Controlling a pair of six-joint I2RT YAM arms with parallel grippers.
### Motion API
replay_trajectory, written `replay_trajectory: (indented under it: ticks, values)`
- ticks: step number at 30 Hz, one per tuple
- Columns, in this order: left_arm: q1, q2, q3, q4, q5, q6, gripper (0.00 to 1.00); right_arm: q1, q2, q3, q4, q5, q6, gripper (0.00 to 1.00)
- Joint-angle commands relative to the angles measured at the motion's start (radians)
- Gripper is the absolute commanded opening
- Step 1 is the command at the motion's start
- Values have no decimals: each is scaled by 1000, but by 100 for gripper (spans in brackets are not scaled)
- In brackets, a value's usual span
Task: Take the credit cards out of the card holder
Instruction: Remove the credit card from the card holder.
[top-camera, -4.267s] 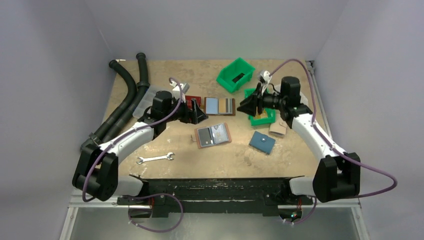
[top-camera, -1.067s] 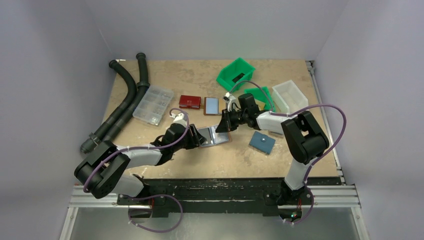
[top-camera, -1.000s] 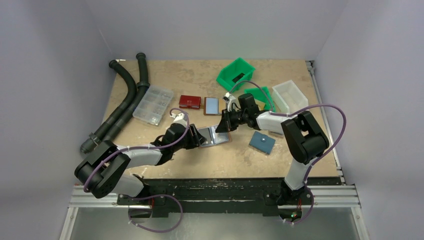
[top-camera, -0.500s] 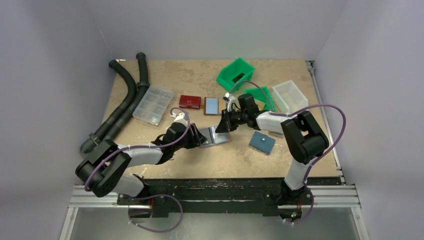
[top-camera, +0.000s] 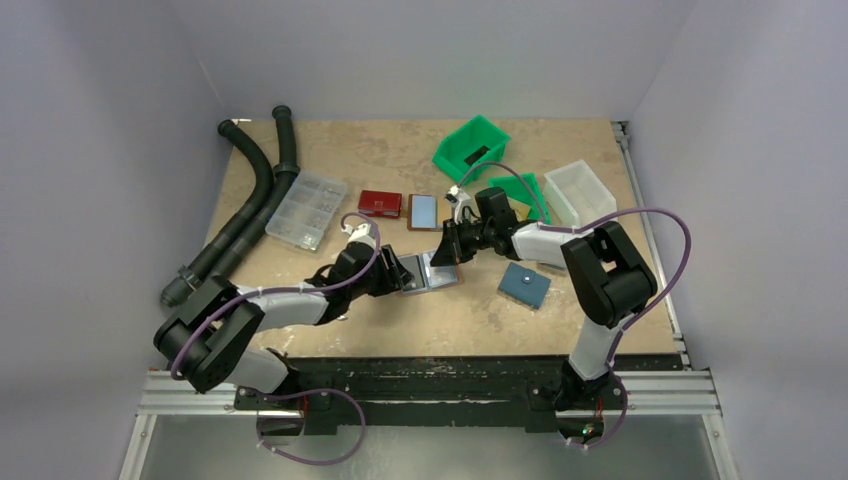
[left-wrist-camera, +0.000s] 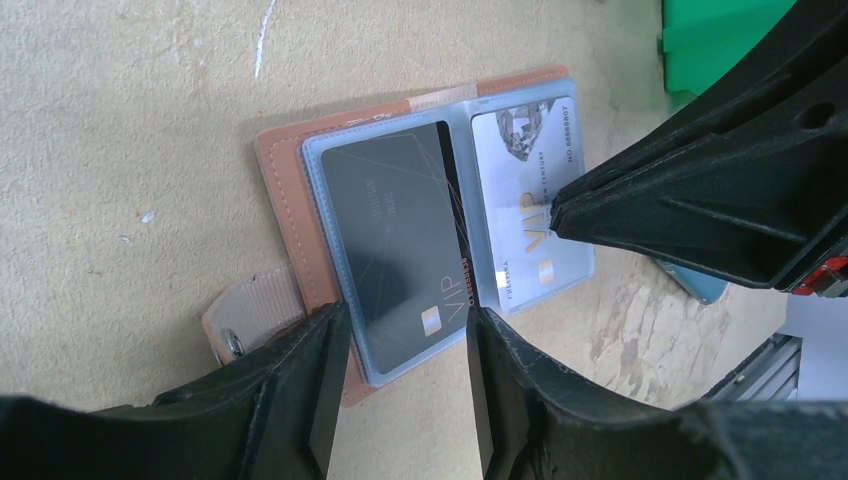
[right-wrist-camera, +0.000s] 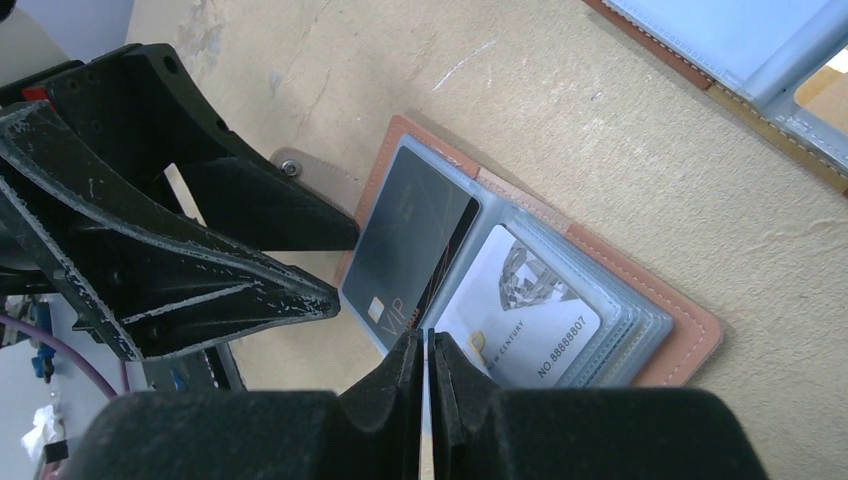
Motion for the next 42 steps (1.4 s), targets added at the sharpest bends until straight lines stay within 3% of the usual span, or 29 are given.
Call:
replay_trajectory:
  ticks: [1,28,42]
  values:
    - [0,8,43,-6,-18,-17,50,8,7,39,-8,14,-2,13]
    - [14,40,55,43,57,-66,47,13,17,44,-16,18,4,13]
    - [41,108,53,82,69,-38,29,13,41,36,13,-38,60,20]
